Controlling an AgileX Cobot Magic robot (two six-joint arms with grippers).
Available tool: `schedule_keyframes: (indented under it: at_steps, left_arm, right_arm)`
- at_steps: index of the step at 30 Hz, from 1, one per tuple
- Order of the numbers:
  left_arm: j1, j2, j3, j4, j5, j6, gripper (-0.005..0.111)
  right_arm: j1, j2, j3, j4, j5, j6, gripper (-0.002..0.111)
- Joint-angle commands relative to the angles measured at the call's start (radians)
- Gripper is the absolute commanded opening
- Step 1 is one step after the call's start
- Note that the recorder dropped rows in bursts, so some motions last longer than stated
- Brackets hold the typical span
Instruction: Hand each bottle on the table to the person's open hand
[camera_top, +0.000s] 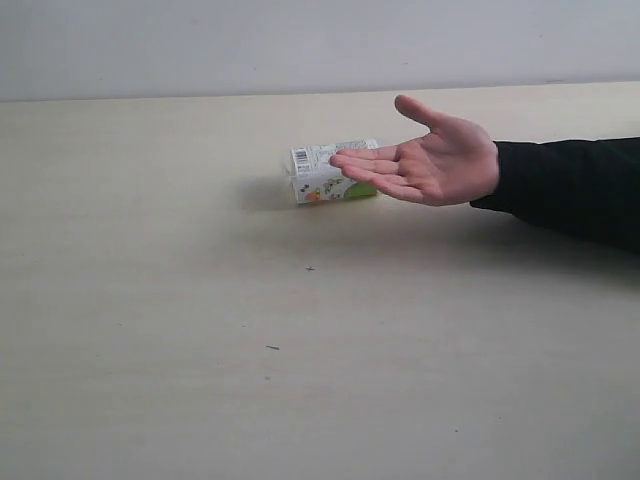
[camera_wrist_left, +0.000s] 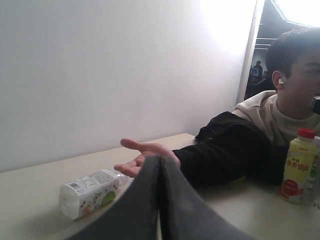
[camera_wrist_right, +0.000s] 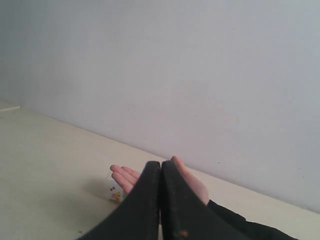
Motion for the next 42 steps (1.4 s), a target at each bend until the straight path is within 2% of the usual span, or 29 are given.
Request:
schedule_keyframes:
  at_steps: [1, 4, 9, 11, 16, 20, 22, 29, 34, 42]
  left_arm:
    - [-0.006, -0.007, 0.003, -0.005, -0.002, -0.003, 0.0]
    - [-0.006, -0.007, 0.003, -0.005, -0.002, -0.003, 0.0]
    - [-0.006, -0.007, 0.003, -0.005, -0.002, -0.003, 0.0]
    - [-0.006, -0.007, 0.003, -0.005, -0.002, -0.003, 0.0]
    - [-0.006, -0.007, 0.003, -0.005, -0.002, -0.003, 0.0]
    - [-0.006, -0.007, 0.003, -0.005, -0.002, -0.003, 0.0]
    - [-0.006, -0.007, 0.003, -0.005, -0.002, -0.003, 0.0]
    - [-0.006, -0.007, 0.003, -0.005, -0.002, -0.003, 0.0]
    - [-0.006, -0.007, 0.003, -0.005, -0.002, -0.003, 0.0]
    - [-0.006, -0.007, 0.003, -0.005, -0.002, -0.003, 0.0]
  right_arm:
    - [-0.003, -0.003, -0.008, -0.002, -0.013, -0.018, 0.0]
    - [-0.003, -0.003, -0.008, -0.008, -0.066, -0.018, 0.0]
    - [-0.003, -0.003, -0.021, -0.008, -0.314, -0.091, 0.0]
    - [-0.003, -0.003, -0.054, -0.008, -0.332, -0.098, 0.0]
    - [-0.003, 0.067, -0.124, -0.002, -0.168, -0.062, 0.0]
    - [-0.003, 0.121, -0.126, 0.003, 0.097, -0.061, 0.0]
    - [-0.003, 0.125, -0.124, 0.018, 0.163, -0.061, 0.0]
    - [-0.003, 0.125, -0.124, 0.051, 0.175, -0.061, 0.0]
    - [-0.003, 0.125, -0.112, 0.051, 0.261, -0.061, 0.0]
    - [-0.003, 0.125, -0.002, 0.082, 0.174, -0.059, 0.0]
